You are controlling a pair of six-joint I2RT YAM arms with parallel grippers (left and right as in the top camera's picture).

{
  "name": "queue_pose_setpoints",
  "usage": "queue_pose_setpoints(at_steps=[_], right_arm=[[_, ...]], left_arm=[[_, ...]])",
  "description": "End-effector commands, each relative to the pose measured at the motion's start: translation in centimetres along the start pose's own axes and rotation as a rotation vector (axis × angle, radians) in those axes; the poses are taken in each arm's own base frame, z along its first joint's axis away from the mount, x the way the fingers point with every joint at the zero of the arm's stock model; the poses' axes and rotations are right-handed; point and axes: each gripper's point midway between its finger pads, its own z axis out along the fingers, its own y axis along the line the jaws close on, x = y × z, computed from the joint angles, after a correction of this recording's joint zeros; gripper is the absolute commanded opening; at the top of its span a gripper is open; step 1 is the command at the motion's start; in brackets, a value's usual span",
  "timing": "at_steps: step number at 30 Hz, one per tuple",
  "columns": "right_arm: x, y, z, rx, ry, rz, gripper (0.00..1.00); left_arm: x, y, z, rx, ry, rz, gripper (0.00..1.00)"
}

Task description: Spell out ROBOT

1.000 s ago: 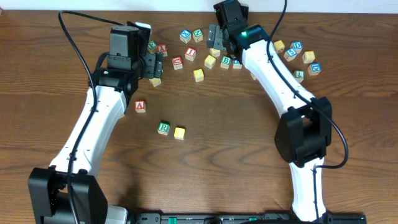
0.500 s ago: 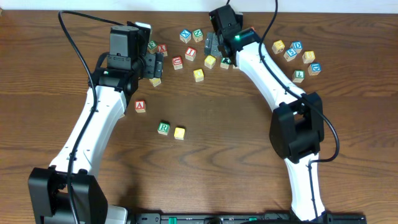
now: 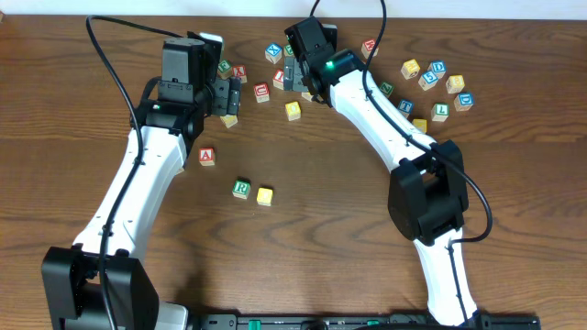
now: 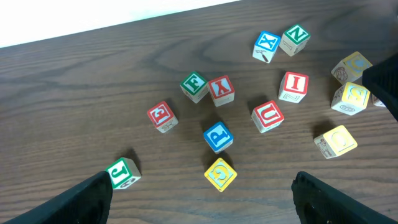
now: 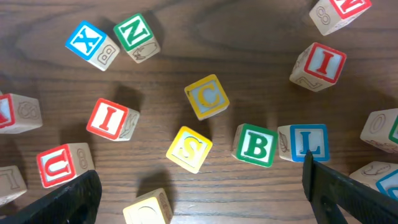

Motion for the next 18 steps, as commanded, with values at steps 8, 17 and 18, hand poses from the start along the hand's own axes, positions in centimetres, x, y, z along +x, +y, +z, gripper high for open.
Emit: queue_pose_setpoints(at_steps=[8, 17, 18], right_arm=[[1.56, -0.47, 2.29, 0.049, 0.033, 0.004, 0.99], [1.36, -0.37, 2.32, 0.043, 0.026, 0.007, 0.99], [1.34, -0.36, 2.32, 0.043, 0.025, 0.007, 0.99]], left_arm=[[-0.12, 0.42, -0.47, -0.016, -0.008, 0.003, 0.91], [-0.09, 0.41, -0.46, -0.016, -0.006, 0.004, 0.91], [-0.1, 0.42, -0.47, -0.016, -0.007, 0.004, 0.91]])
